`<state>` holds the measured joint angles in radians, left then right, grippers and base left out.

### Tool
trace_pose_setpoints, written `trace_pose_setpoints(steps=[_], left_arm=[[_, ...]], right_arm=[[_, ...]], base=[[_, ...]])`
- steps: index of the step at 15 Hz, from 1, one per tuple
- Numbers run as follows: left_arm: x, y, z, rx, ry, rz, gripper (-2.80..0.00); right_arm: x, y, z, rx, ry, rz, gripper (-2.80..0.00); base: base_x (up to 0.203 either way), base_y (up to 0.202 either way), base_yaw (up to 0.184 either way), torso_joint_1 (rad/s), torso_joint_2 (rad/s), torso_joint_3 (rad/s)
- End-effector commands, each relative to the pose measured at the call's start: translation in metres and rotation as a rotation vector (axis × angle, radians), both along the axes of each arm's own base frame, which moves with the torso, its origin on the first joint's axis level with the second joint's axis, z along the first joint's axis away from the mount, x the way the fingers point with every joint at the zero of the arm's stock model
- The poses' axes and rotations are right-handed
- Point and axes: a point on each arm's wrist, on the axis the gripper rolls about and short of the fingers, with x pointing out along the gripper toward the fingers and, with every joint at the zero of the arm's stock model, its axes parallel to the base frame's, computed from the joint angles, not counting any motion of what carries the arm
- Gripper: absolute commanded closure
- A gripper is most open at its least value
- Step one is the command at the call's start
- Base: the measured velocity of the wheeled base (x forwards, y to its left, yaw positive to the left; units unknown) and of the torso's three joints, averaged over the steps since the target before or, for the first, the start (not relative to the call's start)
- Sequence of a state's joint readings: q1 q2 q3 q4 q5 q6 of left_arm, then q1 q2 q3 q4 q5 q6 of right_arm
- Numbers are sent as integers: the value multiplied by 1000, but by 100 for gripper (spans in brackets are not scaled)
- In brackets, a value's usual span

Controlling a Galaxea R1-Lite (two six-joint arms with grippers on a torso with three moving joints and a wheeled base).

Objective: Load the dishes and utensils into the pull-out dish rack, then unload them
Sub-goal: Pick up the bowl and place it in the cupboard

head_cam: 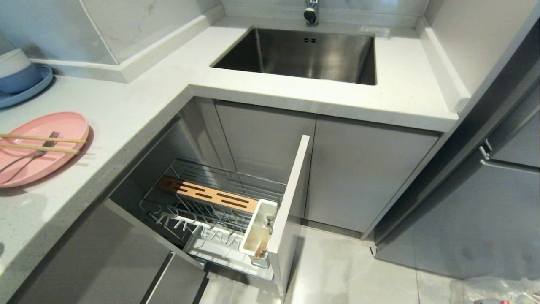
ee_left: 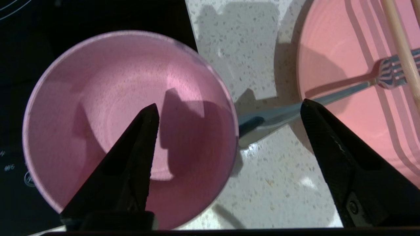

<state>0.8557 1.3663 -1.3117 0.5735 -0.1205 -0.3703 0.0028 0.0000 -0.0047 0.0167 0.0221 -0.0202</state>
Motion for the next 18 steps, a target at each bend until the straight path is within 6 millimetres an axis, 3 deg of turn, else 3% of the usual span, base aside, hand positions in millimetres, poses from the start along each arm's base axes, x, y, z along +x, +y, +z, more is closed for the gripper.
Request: trace_pose_setpoints(steps=[1, 13, 14, 15, 18], left_arm=[[3, 3, -6, -13, 8, 1, -280], [6, 7, -17, -26, 14, -4, -280], [7, 7, -17, -25, 13, -4, -31], [7, 8, -17, -23, 12, -6, 0], [6, 7, -16, -11, 3, -5, 0]], right_arm=[[0, 0, 0, 0, 0, 1, 0], [0, 0, 0, -1, 0, 1, 0], [0, 0, 0, 0, 0, 1, 0], [0, 0, 0, -1, 0, 1, 0], [0, 0, 0, -1, 0, 1, 0]], base=[[0, 0, 0, 0, 0, 0], [0, 0, 0, 0, 0, 0], [0, 0, 0, 0, 0, 0], [0, 0, 0, 0, 0, 0], [0, 0, 0, 0, 0, 0]])
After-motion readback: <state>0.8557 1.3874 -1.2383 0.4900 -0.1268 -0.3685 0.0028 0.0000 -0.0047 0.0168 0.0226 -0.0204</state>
